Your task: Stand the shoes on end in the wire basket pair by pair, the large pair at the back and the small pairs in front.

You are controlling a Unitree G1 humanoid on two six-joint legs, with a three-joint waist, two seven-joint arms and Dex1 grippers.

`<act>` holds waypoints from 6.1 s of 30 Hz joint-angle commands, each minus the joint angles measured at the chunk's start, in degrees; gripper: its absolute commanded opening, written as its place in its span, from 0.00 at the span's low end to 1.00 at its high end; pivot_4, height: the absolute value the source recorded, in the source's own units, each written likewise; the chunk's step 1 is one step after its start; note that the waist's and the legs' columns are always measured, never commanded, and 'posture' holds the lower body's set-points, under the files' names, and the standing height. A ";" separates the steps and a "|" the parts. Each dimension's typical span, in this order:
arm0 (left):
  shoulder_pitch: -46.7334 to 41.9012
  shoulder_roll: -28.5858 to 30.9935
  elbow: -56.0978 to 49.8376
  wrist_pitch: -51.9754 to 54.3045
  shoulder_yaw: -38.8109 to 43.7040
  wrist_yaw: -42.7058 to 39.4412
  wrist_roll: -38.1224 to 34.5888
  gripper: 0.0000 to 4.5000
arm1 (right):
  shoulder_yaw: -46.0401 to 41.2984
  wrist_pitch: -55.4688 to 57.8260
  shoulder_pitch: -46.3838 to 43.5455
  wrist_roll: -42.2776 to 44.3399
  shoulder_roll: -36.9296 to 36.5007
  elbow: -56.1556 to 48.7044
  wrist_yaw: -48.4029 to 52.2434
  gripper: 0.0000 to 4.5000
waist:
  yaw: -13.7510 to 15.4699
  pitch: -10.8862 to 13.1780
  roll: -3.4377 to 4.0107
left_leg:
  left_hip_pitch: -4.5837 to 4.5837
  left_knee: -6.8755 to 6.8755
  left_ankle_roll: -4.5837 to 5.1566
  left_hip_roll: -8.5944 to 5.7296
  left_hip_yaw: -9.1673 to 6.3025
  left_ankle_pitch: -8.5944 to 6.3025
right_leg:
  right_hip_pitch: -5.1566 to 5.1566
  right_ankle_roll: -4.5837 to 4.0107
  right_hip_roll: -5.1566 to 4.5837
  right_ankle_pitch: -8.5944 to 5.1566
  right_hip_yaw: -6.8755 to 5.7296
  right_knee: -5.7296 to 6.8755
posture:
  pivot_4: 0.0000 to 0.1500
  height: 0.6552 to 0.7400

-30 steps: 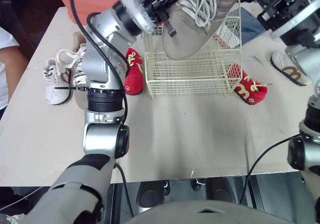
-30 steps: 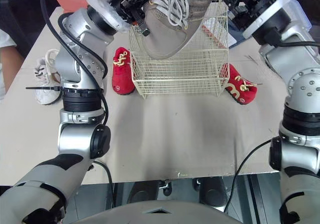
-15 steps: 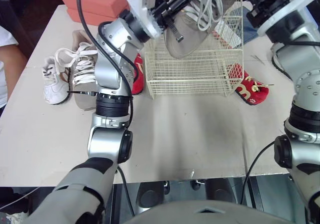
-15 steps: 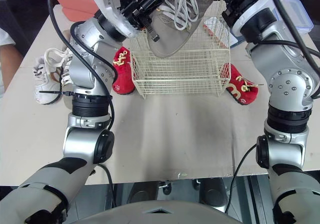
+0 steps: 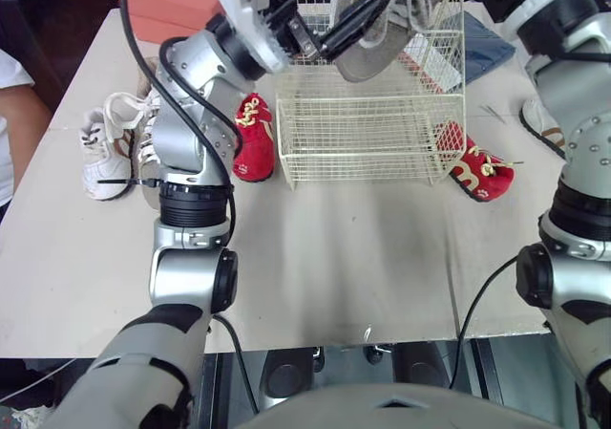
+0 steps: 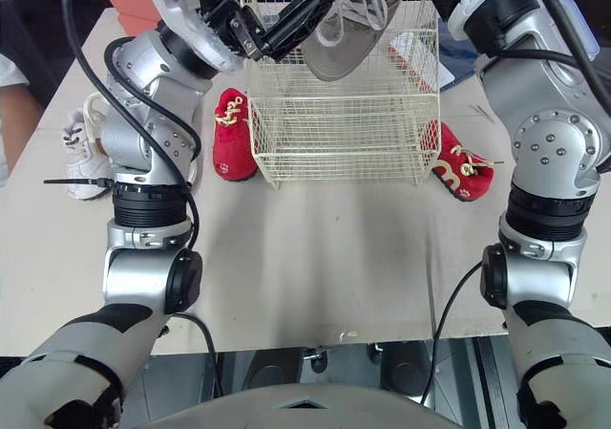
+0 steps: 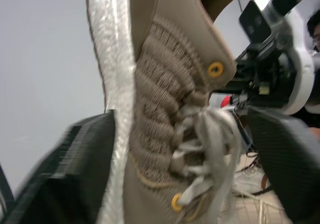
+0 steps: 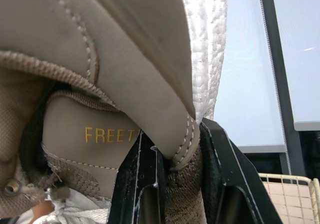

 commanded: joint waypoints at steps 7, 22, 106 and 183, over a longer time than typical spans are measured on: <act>5.38 15.09 -10.40 18.63 4.47 -4.35 -9.35 0.98 | -1.55 -8.32 -7.58 -9.94 -2.89 -0.40 6.44 0.05 | 0.03 0.02 0.04 | -0.04 -0.11 0.00 0.02 -0.02 0.00 | -0.04 0.00 0.01 0.00 0.02 -0.08 | 1.00 0.36; 10.19 23.77 -16.08 28.08 6.78 -7.11 -14.13 0.98 | 2.88 -26.58 -6.58 -31.51 -6.91 19.89 24.35 0.05 | 0.02 0.04 0.06 | -0.03 -0.14 -0.01 0.01 0.00 0.00 | -0.03 0.01 0.02 0.00 0.02 -0.15 | 1.00 0.36; 23.97 29.45 23.01 17.47 26.05 2.63 -5.43 1.00 | 9.23 3.37 14.58 -14.92 -13.23 -13.22 44.59 0.97 | 0.22 -0.05 -0.12 | -0.03 -0.13 -0.01 0.03 -0.14 0.00 | 0.05 0.02 0.02 0.01 -0.12 -0.27 | 1.00 0.36; -5.06 25.96 33.82 7.04 32.20 -14.87 -9.11 0.10 | 3.01 -4.31 16.49 -17.66 -4.73 -11.69 37.93 1.00 | 0.66 -0.05 -0.96 | -0.40 0.43 -0.01 -0.04 -0.15 0.00 | -0.34 0.00 -0.18 0.00 -0.04 0.45 | 1.00 0.36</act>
